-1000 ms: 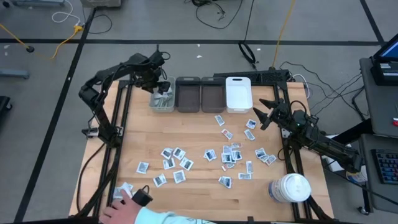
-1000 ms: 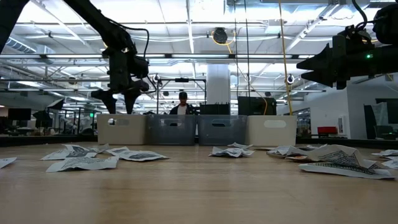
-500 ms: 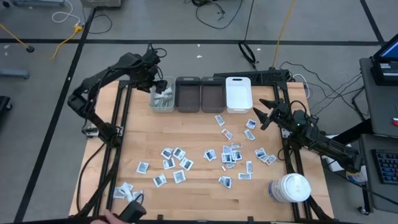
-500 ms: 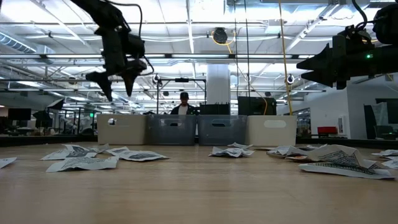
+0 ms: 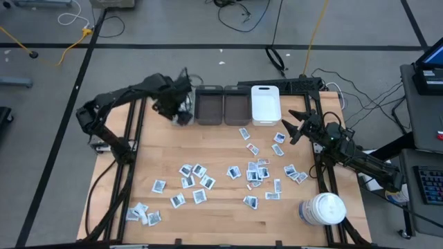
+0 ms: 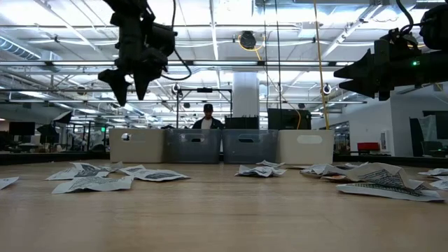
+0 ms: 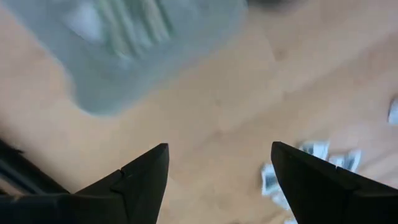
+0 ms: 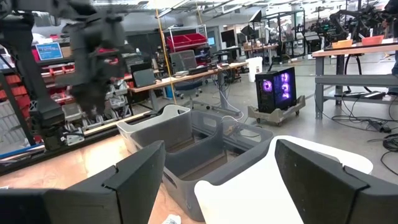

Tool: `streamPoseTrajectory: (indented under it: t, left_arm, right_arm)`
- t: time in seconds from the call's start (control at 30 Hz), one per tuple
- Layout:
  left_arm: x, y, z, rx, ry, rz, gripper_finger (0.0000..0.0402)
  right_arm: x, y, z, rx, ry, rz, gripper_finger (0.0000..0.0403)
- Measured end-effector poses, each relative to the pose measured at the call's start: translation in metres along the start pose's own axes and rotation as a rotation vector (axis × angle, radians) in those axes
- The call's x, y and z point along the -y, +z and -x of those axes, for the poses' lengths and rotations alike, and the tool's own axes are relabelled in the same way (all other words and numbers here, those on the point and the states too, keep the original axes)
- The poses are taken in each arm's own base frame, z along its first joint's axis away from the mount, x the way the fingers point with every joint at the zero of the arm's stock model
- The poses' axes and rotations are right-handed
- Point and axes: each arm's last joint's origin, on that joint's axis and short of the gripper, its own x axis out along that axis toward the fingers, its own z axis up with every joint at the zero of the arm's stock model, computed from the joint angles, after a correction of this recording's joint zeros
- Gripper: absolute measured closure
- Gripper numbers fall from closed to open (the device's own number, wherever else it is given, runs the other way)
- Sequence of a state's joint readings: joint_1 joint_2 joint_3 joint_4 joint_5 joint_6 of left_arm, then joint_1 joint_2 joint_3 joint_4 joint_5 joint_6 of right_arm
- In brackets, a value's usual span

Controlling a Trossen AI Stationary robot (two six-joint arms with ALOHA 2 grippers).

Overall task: Pick & Place First Aid Supplies
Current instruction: Put the bandage into the gray bin

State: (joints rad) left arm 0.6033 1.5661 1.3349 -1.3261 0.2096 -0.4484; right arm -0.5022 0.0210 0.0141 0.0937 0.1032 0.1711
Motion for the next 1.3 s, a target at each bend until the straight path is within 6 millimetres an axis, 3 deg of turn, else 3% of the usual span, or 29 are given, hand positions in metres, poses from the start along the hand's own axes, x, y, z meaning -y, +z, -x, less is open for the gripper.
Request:
streamPoseTrajectory:
  t: [0.33,0.83,1.3]
  left_arm:
    - [0.043,-0.074,-0.041,-0.142,0.02,-0.171,0.0122]
    - [0.047,-0.165,-0.066,-0.262,0.096,-0.096,0.0125]
    - [0.055,-0.225,-0.084,-0.292,0.129,0.066,0.0119]
  right_arm:
    - [0.0,0.0,0.0,0.0,0.0,0.0,0.0105]
    - [0.0,0.0,0.0,0.0,0.0,0.0,0.0105]
    - [0.0,0.0,0.0,0.0,0.0,0.0,0.0105]
